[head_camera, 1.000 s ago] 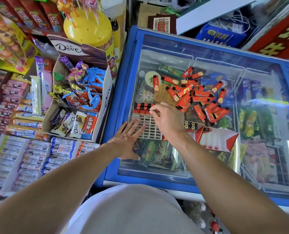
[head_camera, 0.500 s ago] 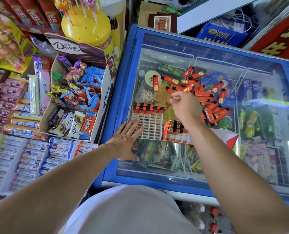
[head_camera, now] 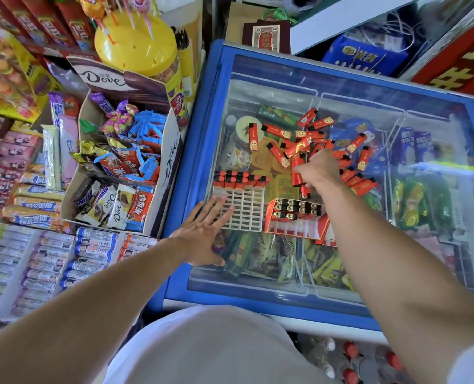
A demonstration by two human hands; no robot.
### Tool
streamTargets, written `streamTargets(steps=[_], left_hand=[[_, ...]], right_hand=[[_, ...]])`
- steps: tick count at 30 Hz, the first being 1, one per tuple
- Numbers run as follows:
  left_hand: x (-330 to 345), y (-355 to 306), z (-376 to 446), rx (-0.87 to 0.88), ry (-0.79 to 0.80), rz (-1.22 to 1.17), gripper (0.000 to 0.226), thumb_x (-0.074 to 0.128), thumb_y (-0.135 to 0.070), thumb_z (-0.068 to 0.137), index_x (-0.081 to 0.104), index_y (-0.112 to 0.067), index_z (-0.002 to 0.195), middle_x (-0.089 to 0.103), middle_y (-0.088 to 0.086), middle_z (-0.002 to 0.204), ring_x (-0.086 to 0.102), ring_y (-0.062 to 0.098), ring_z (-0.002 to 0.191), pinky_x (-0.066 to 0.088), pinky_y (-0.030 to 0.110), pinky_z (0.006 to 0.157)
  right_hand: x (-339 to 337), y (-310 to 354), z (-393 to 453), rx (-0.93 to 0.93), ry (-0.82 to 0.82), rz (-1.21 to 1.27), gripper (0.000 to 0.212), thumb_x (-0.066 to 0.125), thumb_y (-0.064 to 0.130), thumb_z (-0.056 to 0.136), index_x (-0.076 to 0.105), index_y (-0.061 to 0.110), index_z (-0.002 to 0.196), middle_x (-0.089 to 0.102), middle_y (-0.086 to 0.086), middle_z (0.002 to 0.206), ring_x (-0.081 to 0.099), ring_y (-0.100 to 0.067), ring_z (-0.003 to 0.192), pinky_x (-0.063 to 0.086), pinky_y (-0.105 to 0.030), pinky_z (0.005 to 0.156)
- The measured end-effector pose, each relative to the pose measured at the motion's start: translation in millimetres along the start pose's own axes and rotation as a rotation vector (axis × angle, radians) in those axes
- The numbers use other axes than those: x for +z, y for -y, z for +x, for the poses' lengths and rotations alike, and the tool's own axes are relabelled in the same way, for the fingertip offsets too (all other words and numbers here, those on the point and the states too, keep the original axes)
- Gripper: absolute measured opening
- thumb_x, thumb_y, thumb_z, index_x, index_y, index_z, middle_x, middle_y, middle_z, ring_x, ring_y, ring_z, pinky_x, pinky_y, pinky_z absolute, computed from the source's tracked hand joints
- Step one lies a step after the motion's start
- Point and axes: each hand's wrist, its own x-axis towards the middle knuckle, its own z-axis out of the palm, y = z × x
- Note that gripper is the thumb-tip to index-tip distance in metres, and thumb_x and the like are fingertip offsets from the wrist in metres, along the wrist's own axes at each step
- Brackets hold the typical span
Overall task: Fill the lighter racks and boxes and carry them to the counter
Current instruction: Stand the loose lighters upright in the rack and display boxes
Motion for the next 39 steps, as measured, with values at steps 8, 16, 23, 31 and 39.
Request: streamTargets(steps=[8, 16, 23, 31, 39], left_hand=[[-2.8, 0.4, -1.7, 0.017, -0.028, -0.065, 0.13, 0.07, -0.071, 0.078, -0.025, -0.031, 0.157, -0.044, -0.002, 0.157, -0.041, 0.017, 0.145, -0.022, 0.039, 0.12], [-3.2, -11.6, -14.6, 0.021, -0.243, -0.138, 0.115, 0.069, -0.059, 0.086, -0.013, -0.03, 0.161, -0.03, -0.004, 0.165, -0.029, 0.014, 0.151, -0.006, 0.042, 0.127], [-21.6, -63.1, -10.4, 0.216, -0.321, 0.021, 0.104, 0.057, -0.058, 0.094, -0.02, -0.03, 0.159, -0.033, -0.004, 0.164, -0.032, 0.011, 0.149, -0.016, 0.036, 0.124], [-33.6, -99.4, 4.9, 0.166, -0.172, 0.117, 0.108, 0.06, -0.05, 0.095, -0.026, -0.026, 0.156, -0.035, -0.004, 0.162, -0.029, 0.02, 0.151, -0.011, 0.047, 0.126], [-37.9, -101.9, 3.0, 0.154, -0.133, 0.064, 0.111, 0.065, -0.043, 0.092, -0.022, -0.026, 0.158, -0.036, -0.008, 0.16, -0.022, 0.023, 0.154, -0.005, 0.05, 0.127]], right_hand=[[-33.3, -4.3, -39.4, -0.169, -0.042, 0.25, 0.022, 0.075, 0.022, 0.082, 0.075, 0.013, 0.101, 0.075, 0.004, 0.078, 0.067, -0.01, 0.06, 0.057, -0.032, 0.057], [-75.4, -59.7, -116.8, -0.363, 0.14, 0.064, 0.029, 0.08, 0.05, 0.079, 0.076, 0.029, 0.099, 0.075, 0.004, 0.082, 0.057, 0.002, 0.051, 0.044, -0.021, 0.053], [-30.6, -102.2, -131.0, -0.466, 0.082, -0.232, 0.033, 0.06, 0.043, 0.098, 0.067, 0.028, 0.126, 0.071, 0.0, 0.12, 0.065, -0.013, 0.092, 0.049, -0.028, 0.08], [-0.6, -98.0, -131.4, -0.473, -0.146, -0.287, 0.025, 0.064, 0.04, 0.096, 0.065, 0.026, 0.117, 0.072, 0.004, 0.102, 0.068, -0.016, 0.09, 0.053, -0.031, 0.074], [1.7, -101.7, -123.8, -0.518, -0.24, -0.193, 0.018, 0.066, 0.036, 0.095, 0.068, 0.029, 0.112, 0.074, 0.013, 0.095, 0.069, -0.008, 0.083, 0.049, -0.024, 0.066]])
